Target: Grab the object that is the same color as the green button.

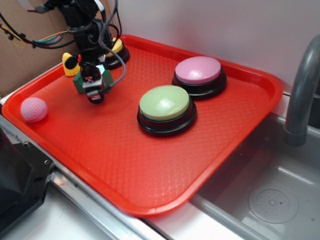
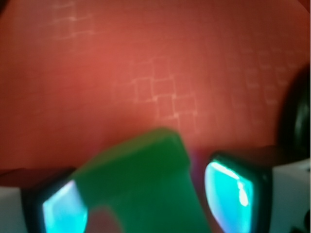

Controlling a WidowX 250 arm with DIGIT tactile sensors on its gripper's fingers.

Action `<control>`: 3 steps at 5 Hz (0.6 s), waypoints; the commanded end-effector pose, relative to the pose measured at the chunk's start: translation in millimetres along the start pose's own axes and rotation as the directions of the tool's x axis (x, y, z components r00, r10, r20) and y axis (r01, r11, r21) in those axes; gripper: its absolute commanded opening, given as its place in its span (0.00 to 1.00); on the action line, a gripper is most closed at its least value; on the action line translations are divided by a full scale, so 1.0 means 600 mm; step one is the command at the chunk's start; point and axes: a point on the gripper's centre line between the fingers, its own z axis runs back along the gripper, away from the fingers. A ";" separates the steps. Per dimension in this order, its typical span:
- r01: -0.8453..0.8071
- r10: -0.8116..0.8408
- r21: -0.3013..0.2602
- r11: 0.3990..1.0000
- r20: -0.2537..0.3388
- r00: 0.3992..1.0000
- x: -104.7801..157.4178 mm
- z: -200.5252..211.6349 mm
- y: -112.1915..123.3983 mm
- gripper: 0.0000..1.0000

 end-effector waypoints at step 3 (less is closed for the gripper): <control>-0.156 0.156 -0.040 0.987 -0.004 0.988 0.003 0.109 -0.040 0.00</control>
